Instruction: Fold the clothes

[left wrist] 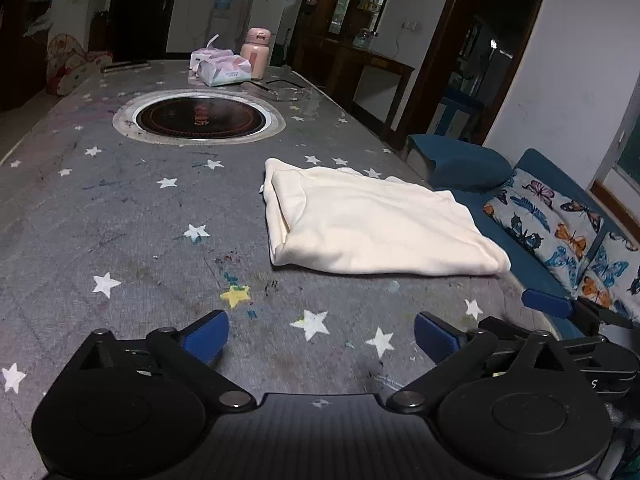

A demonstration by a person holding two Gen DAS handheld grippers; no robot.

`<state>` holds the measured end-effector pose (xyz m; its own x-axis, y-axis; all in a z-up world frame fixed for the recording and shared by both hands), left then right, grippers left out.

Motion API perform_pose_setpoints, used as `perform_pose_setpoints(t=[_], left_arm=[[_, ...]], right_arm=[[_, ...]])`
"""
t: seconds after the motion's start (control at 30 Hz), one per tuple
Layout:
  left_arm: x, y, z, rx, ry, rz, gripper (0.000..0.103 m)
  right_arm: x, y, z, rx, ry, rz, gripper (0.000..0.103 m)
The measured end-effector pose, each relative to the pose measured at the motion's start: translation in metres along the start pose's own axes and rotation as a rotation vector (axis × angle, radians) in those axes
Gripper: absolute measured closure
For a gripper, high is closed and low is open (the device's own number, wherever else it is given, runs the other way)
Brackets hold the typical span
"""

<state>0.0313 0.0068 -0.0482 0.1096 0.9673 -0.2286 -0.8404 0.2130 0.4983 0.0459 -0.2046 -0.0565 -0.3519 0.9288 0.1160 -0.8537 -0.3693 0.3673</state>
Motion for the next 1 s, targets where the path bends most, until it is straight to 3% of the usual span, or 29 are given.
perform_pose_setpoints(t=[0.4, 1.0], left_arm=[[-0.007, 0.008, -0.006, -0.012, -0.108, 0.104, 0.000], [-0.010, 0.006, -0.019, 0.040, -0.155, 0.152, 0.000]], right_arm=[[0.003, 0.012, -0.003, 0.006, 0.031, -0.056, 0.000], [0.007, 0.017, -0.015, 0.034, 0.003, -0.063, 0.000]])
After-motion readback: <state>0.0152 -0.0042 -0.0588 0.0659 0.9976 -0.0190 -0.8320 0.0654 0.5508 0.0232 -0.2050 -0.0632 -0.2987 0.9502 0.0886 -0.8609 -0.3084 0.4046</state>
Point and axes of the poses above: each gripper's, at about its wrist camera, not at the fingertips, and y roughly against the way its jaws point, x to its left, z to its top, the point moved 10 cm from there along -y, roughly the way its jaws point, and after that the axes turned 11 degrees about -x, right-handed, at the moved point
